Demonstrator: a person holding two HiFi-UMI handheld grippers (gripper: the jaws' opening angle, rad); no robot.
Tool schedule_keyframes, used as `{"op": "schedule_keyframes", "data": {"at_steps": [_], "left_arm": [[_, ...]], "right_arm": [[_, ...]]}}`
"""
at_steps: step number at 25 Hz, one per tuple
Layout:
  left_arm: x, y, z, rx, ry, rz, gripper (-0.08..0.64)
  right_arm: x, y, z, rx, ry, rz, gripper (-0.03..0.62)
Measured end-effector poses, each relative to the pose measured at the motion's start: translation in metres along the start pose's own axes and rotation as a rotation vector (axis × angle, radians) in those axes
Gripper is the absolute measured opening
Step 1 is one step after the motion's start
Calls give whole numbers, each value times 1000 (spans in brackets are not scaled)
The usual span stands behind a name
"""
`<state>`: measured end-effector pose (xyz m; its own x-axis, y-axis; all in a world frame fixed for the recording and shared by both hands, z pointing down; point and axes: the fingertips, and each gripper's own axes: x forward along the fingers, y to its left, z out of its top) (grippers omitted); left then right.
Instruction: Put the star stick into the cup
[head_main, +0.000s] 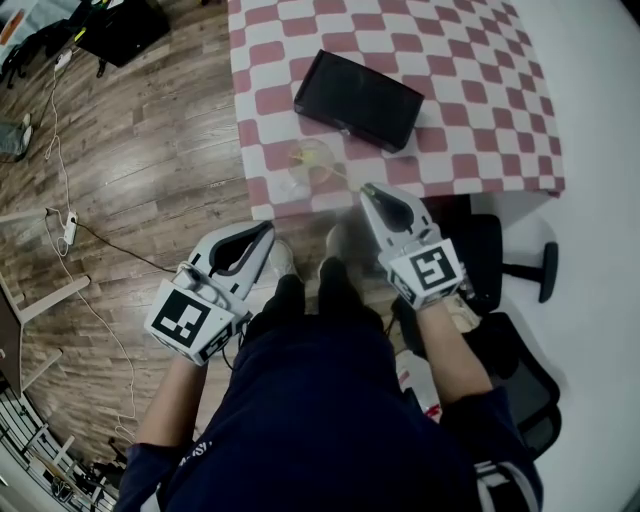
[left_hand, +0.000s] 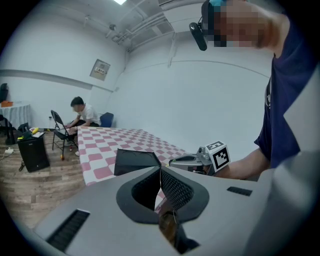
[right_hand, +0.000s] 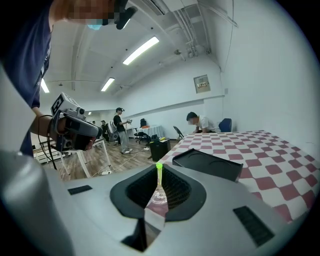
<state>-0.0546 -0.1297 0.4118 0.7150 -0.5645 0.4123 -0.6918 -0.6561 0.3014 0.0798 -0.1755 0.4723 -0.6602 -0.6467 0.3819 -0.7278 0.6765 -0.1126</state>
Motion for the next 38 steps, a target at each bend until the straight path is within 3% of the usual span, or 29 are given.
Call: {"op": "schedule_keyframes", "data": {"at_steps": [10,17,38], "left_arm": [[7,-7,-2,25,19,-41,32],[5,-8,-4,30,24,-54,32],[-1,-8,37,75,-68,-59,32]], "right_arm": [[-11,-6,-27,85,31,-56,43],[-16,-2,-32,136,29,-49,174],[-52,1,77,106,-137,-36,175]]}}
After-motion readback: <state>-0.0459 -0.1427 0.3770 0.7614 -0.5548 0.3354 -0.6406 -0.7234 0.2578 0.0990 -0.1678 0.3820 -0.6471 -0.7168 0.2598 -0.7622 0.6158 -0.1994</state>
